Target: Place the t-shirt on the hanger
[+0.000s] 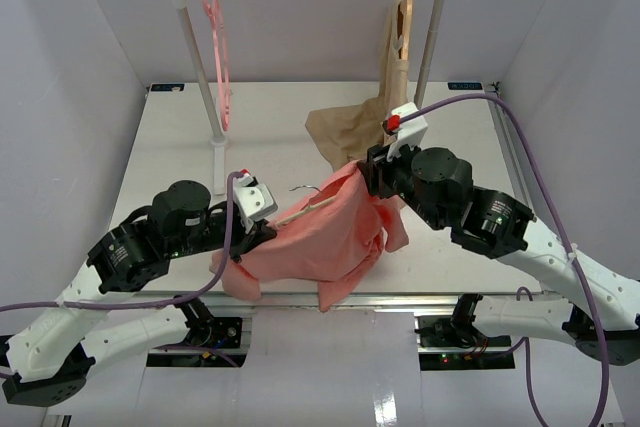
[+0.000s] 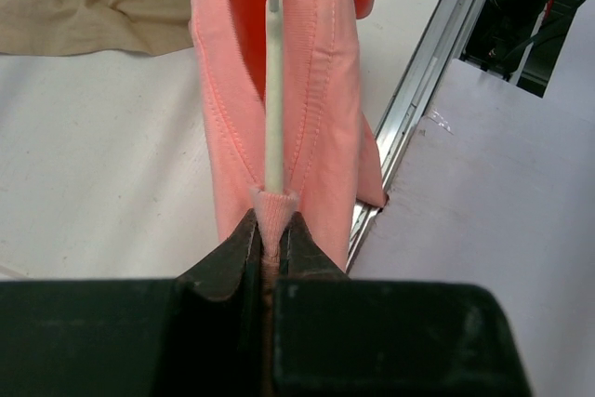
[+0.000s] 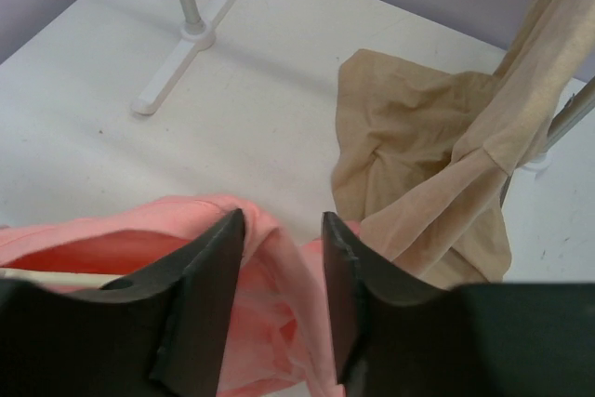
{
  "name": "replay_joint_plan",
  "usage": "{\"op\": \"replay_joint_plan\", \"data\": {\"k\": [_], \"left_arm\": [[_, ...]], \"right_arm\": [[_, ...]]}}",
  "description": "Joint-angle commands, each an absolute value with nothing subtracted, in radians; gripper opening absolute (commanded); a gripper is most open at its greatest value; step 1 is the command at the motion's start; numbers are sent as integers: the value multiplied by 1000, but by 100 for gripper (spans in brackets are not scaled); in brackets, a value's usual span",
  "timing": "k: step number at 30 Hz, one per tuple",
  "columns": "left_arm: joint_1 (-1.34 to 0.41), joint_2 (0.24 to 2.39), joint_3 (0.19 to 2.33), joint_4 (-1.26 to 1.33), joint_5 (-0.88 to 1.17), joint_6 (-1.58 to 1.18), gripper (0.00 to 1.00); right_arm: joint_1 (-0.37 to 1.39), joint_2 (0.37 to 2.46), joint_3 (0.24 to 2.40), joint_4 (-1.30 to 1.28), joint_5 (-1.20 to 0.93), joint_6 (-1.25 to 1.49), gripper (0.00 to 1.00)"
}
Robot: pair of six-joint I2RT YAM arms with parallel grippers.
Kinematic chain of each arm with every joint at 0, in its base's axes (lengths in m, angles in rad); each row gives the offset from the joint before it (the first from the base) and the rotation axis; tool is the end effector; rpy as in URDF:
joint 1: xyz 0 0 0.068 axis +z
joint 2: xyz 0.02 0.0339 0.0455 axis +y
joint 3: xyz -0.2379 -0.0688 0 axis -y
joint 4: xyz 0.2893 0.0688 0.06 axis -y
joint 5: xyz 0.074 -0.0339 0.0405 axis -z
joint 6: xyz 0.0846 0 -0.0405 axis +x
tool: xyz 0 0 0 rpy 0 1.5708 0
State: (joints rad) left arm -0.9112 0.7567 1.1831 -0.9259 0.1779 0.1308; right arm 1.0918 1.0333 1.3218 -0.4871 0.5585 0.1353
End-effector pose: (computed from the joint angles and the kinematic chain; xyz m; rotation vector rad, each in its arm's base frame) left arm 0.1252 -0.1859 0.3758 1.1560 1.7882 -0.6554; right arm 0.1787 0.2468 0.4289 -0.4305 1.7026 0.4052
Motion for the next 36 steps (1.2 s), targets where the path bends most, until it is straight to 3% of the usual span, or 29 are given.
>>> {"op": "replay_joint_plan", "data": {"k": [1, 6, 17, 27, 28, 30, 31, 32, 36], "left_arm": [[-909, 741, 1232, -931, 218, 121, 0], [-908, 742, 1237, -944, 217, 116, 0], [-909, 736, 1299, -984, 197, 94, 0], [-908, 724, 1313, -1002, 192, 87, 0], [-908, 722, 1313, -1003, 193, 88, 0], [-908, 718, 1311, -1006, 195, 91, 0], [-909, 717, 1307, -1009, 195, 93, 0], [-910, 714, 1300, -1011, 193, 96, 0], [-909, 709, 1275, -1036, 152, 117, 0]], "right_arm": [[1084, 1008, 1407, -558, 436, 89, 53], [1083, 945, 1387, -605, 365, 85, 54], [1085, 755, 1134, -555, 280, 114, 54], [1085, 763, 1050, -478, 412, 118, 53], [1084, 772, 1054, -478, 422, 117, 49], [1084, 798, 1072, -487, 449, 118, 21], [1085, 803, 1082, -492, 473, 121, 13], [1085, 808, 1094, -497, 492, 123, 8], [1085, 822, 1156, -526, 589, 105, 8]]}}
